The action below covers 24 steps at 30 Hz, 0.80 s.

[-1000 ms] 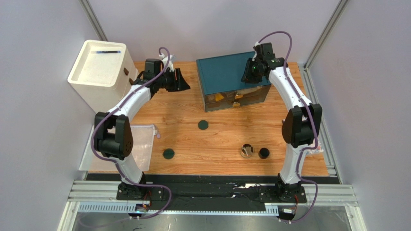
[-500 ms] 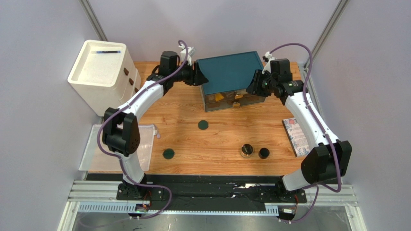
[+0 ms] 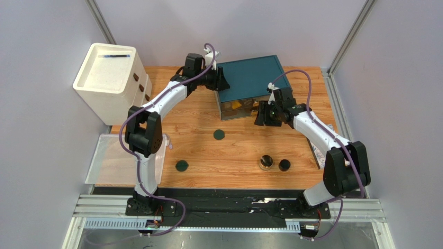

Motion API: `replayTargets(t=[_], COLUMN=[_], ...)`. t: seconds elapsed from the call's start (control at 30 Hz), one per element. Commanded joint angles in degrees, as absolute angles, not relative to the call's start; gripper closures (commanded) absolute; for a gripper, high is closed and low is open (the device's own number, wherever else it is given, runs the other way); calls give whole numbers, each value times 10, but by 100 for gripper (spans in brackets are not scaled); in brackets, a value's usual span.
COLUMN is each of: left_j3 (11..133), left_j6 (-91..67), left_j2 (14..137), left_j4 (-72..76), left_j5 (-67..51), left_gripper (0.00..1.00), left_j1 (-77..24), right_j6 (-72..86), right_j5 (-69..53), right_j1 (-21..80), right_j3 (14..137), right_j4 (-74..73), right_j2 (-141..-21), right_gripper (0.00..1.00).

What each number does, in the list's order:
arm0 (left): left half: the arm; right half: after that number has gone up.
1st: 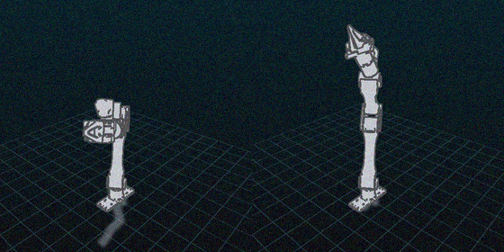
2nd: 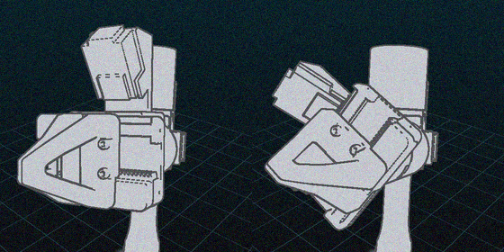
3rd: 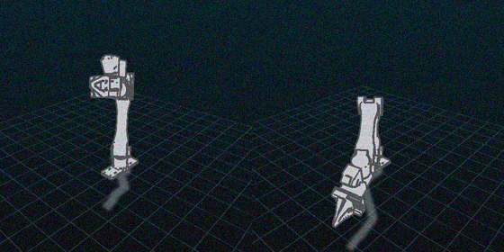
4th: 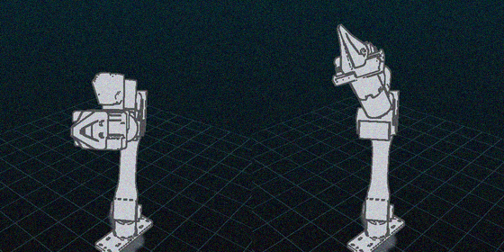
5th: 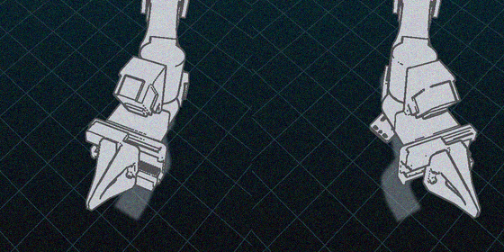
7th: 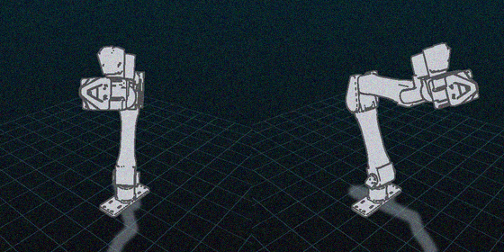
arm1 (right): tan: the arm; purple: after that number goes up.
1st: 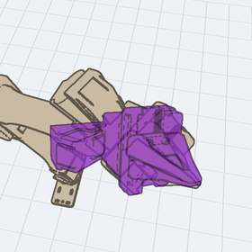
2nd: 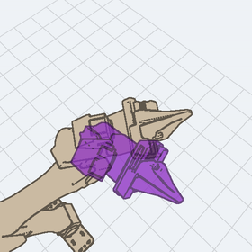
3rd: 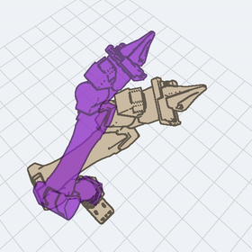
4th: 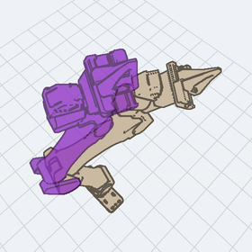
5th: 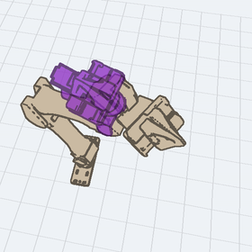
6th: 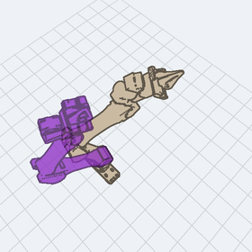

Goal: Organize the makeup

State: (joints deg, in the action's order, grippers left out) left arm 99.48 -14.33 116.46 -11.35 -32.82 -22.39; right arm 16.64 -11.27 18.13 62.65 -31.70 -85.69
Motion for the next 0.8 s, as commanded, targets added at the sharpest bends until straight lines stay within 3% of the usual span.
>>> replayTargets(t=[0.0,0.2,0.77], left_j3=[1018,1042,1037], left_j6=[-105,-90,-117], left_j2=[1177,1187,1194], left_j4=[-186,-257,-288], left_j5=[-266,-218,-208], left_gripper=[48,48,48], left_j1=[-222,-220,-193], right_j6=[156,145,157], right_j5=[-57,21,141], right_j1=[193,227,259], right_j3=[630,649,687], right_j4=[-215,-173,-66], right_j2=[-879,-927,-1033], right_gripper=[41,35,35])
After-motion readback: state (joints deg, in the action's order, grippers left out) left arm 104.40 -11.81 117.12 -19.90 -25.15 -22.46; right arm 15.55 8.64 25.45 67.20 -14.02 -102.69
